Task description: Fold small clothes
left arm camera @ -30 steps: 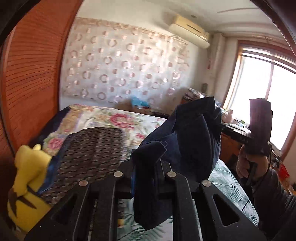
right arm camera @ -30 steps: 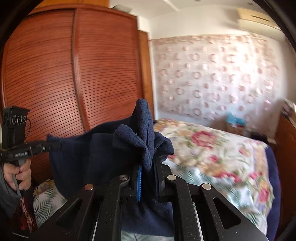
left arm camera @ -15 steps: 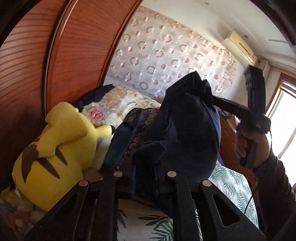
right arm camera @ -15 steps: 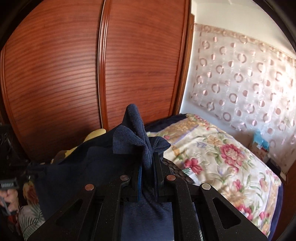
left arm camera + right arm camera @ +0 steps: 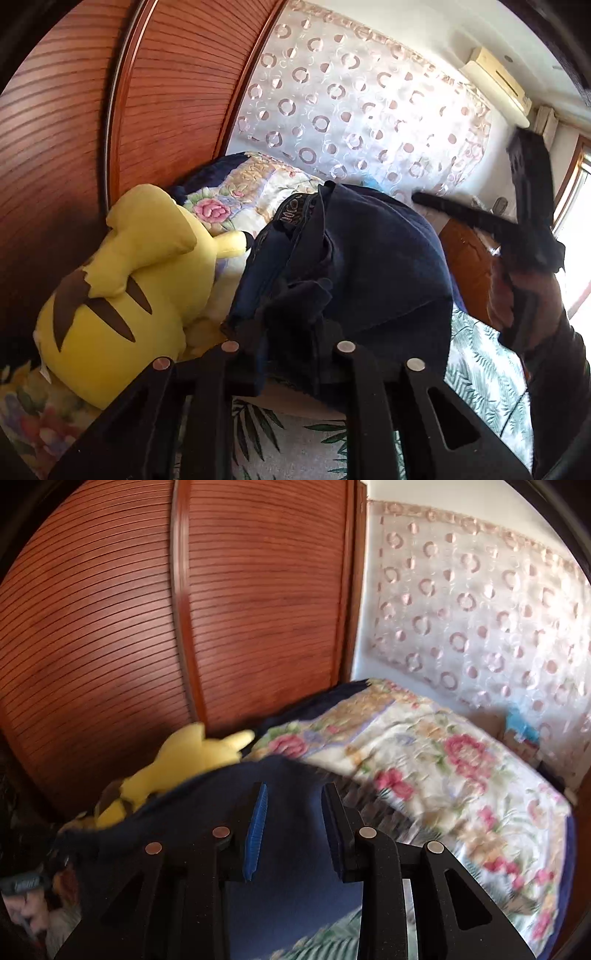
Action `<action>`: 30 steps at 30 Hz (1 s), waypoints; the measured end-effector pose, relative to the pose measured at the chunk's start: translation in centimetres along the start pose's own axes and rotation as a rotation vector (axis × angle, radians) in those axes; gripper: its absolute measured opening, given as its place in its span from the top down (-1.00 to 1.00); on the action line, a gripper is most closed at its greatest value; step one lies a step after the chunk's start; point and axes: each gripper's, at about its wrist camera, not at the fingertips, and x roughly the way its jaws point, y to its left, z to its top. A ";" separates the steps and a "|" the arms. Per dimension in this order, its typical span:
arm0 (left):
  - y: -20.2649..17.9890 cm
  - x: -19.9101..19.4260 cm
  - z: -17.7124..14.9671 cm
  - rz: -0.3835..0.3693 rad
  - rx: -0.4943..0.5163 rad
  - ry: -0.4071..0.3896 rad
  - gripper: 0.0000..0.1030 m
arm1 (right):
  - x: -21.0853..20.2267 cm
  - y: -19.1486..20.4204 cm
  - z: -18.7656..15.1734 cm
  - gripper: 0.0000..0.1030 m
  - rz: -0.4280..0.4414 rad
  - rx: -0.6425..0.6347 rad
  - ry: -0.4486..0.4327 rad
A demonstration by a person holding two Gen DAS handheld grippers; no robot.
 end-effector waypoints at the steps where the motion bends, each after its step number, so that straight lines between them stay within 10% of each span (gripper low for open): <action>1: -0.1 -0.1 0.0 0.014 0.017 -0.003 0.54 | 0.2 0.2 -0.3 0.39 0.014 0.002 0.008; 9: -1.0 -2.0 0.8 0.049 0.096 -0.069 -0.55 | 3.5 -0.3 -3.2 0.12 -0.010 -0.038 0.060; 24: -6.1 -4.8 -0.5 0.068 0.275 -0.109 -0.59 | -6.9 0.8 -6.9 0.02 -0.063 0.112 -0.039; 30: -9.2 -5.7 -1.8 0.018 0.333 -0.103 -0.59 | -13.4 2.7 -10.9 -0.31 -0.120 0.170 -0.089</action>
